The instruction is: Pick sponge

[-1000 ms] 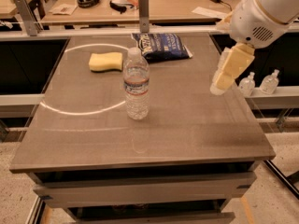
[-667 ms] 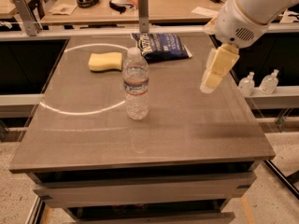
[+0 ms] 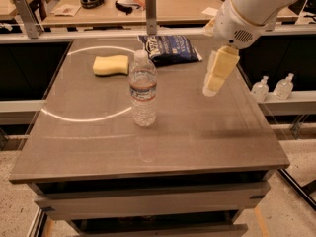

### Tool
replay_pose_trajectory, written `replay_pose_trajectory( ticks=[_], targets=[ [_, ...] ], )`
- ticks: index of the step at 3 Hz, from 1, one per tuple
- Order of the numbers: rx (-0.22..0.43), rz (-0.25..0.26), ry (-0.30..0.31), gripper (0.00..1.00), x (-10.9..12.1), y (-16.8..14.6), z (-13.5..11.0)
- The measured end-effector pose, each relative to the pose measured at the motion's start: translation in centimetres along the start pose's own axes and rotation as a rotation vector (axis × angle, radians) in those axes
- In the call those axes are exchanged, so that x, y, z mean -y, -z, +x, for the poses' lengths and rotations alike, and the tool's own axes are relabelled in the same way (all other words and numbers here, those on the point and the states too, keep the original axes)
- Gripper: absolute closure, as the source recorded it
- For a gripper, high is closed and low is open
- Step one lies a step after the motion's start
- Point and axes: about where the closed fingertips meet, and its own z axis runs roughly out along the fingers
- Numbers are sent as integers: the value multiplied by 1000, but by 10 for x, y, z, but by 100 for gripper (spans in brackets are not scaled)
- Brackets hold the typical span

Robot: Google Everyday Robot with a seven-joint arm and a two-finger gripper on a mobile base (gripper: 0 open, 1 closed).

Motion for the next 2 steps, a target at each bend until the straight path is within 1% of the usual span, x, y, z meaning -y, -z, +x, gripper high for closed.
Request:
replay_pose_trajectory(
  ticks=[1,2],
  targets=[
    [-14,15,-23,0,5,-4,0],
    [-36,11,-29,0,15,-13,-4]
  ],
)
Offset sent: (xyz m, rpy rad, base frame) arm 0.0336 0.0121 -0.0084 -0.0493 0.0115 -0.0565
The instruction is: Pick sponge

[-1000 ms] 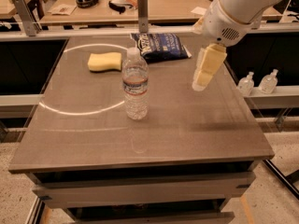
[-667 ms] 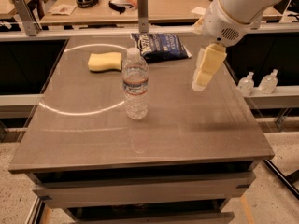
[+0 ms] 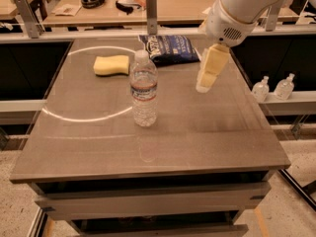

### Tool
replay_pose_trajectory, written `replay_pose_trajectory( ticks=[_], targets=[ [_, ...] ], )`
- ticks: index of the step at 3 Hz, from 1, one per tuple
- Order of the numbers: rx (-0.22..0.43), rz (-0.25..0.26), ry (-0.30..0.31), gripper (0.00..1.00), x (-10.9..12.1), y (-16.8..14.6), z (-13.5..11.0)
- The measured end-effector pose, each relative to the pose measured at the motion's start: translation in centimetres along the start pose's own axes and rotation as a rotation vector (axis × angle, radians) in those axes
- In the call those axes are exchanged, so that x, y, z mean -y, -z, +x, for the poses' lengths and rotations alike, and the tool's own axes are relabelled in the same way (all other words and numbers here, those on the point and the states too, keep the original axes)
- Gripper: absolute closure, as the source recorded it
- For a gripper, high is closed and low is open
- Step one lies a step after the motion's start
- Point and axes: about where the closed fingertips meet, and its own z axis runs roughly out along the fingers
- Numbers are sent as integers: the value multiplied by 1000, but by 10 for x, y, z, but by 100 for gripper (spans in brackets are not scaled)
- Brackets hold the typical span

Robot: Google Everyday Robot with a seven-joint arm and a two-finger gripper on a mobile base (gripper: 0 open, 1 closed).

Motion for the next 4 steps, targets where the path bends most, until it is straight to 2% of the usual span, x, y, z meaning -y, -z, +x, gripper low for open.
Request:
replay_pose_trajectory(
  ticks=[1,4],
  targets=[
    [-11,-14,18,0,12,-11,-10],
    [-36,-10,40,0,65,-51,-51]
  ],
)
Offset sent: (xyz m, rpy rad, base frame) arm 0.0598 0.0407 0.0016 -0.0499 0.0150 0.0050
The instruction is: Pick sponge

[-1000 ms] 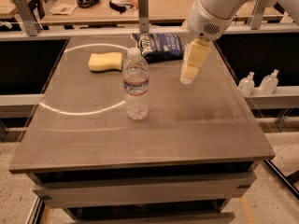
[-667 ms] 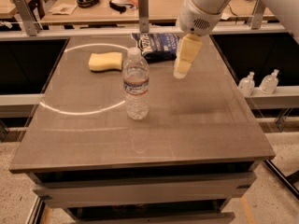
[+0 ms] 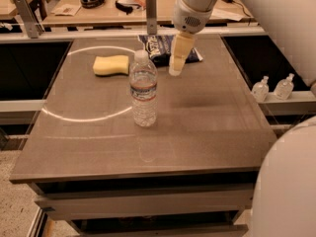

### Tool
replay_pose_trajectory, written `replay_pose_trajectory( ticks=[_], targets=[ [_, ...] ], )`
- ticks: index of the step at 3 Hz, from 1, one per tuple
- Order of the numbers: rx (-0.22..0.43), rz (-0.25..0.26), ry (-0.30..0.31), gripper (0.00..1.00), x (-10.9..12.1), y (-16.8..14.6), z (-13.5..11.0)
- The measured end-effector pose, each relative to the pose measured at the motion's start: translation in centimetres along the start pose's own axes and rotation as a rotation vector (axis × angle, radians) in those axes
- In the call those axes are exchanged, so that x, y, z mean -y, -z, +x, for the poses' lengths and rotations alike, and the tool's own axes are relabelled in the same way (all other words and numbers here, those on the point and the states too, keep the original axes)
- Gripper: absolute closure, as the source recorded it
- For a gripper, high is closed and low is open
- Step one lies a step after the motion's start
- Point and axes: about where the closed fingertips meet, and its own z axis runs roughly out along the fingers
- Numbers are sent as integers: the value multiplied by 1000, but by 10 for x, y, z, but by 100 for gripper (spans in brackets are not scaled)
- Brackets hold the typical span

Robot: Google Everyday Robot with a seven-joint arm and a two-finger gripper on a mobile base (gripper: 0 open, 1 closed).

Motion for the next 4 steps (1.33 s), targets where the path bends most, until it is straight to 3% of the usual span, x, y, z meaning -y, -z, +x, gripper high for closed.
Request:
replay_pose_trajectory(
  ticks=[2,3,4],
  targets=[
    [97,-39,66,0,10,-27,-35],
    [113,-79,93,0,7,-41,-54],
    [84,-134,83,0,4,-55,-73]
  ],
)
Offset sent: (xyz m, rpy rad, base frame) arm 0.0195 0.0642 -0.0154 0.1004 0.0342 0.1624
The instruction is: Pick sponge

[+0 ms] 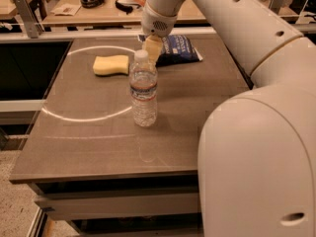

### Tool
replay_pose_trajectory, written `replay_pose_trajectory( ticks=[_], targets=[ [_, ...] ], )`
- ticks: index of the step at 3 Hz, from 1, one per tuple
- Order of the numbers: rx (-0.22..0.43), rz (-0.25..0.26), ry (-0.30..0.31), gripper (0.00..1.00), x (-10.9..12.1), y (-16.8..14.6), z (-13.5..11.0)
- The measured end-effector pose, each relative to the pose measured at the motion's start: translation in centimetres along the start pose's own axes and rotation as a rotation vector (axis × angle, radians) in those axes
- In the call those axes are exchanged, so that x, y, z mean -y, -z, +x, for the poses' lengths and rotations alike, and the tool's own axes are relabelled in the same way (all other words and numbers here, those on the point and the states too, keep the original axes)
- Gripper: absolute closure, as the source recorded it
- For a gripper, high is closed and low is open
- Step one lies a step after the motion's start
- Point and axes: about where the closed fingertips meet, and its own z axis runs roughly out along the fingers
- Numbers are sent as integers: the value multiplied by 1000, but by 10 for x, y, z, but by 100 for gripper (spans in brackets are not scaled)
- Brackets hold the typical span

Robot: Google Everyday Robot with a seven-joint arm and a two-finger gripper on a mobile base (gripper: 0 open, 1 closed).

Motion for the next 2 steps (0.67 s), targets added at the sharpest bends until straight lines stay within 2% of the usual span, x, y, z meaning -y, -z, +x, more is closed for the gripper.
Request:
replay_pose_trajectory(
  ticks=[1,2],
  targets=[
    [-53,-37,-27,0,4,-17,-15],
    [-66,-63,-48,0,11,-32,-24]
  ],
)
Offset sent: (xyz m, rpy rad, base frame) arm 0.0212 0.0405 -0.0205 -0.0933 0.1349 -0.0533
